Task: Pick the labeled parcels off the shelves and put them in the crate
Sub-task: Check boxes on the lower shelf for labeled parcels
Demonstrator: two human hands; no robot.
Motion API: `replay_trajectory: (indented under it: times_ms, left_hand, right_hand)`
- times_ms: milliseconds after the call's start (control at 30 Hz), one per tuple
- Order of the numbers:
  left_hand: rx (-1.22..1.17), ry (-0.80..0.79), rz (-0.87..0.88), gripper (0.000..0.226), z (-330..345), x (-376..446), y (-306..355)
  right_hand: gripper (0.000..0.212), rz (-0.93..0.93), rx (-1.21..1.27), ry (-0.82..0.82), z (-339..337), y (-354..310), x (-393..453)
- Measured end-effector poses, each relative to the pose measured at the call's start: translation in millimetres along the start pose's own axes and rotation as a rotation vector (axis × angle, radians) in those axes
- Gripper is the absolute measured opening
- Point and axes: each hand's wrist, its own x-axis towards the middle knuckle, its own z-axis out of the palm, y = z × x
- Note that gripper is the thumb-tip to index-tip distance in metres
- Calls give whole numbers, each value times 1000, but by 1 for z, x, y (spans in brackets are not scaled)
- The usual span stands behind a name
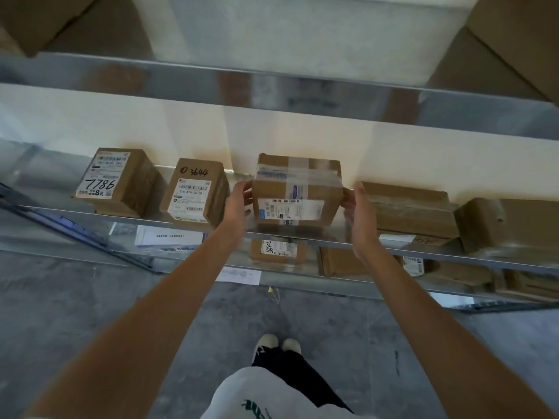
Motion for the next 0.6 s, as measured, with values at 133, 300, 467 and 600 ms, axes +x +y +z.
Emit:
replay_trajectory:
  times_ms: [133,300,467,600]
  left_hand:
    - [-9,-26,9,41,-2,-4,-1]
    - [-23,-77,-11,42,-8,-5,1]
    - [17,-76,-29,44,-13,-3,0]
    - [36,-96,-75,42,-14,-4,2]
  right_hand:
    - [47,27,103,-20,2,-7,-5]
    - [63,74,64,-55,9,-10,-11]
    - [82,112,-20,-42,17,-12,-16]
    - [93,190,-71,-62,19,2,-3]
